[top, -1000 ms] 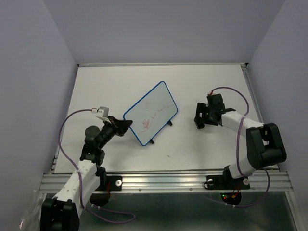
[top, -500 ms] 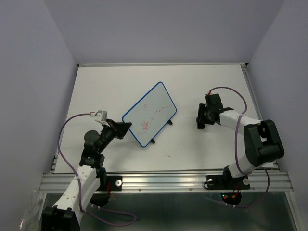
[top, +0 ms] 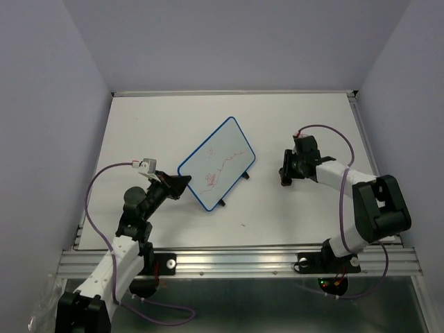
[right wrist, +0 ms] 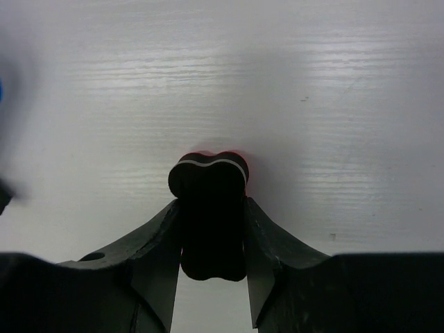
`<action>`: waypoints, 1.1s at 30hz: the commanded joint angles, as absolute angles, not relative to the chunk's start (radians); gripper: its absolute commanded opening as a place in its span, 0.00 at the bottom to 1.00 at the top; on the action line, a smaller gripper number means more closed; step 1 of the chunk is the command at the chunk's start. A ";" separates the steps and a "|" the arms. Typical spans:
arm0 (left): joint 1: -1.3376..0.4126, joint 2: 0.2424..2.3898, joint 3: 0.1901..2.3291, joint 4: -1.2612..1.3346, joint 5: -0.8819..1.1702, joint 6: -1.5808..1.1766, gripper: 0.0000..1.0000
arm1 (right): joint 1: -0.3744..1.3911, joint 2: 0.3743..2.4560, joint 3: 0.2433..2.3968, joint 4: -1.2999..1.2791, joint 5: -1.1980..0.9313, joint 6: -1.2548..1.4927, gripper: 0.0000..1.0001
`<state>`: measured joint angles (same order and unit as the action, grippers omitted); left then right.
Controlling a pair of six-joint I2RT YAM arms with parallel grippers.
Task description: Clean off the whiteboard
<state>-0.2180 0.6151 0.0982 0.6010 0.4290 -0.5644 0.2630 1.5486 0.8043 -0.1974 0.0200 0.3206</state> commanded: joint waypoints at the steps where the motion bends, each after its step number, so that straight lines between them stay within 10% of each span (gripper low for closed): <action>1: -0.227 0.617 0.115 0.560 0.379 -0.548 0.00 | 0.301 1.445 0.773 -0.046 -0.185 0.273 0.15; 33: -0.245 0.623 0.118 0.497 0.333 -0.558 0.00 | 0.753 1.703 0.996 0.678 -0.292 -0.086 0.14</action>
<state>-0.2417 0.6022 0.0982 0.5743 0.3859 -0.5800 0.7250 1.6833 0.9794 0.5663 -0.3210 -0.0242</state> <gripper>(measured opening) 0.146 0.405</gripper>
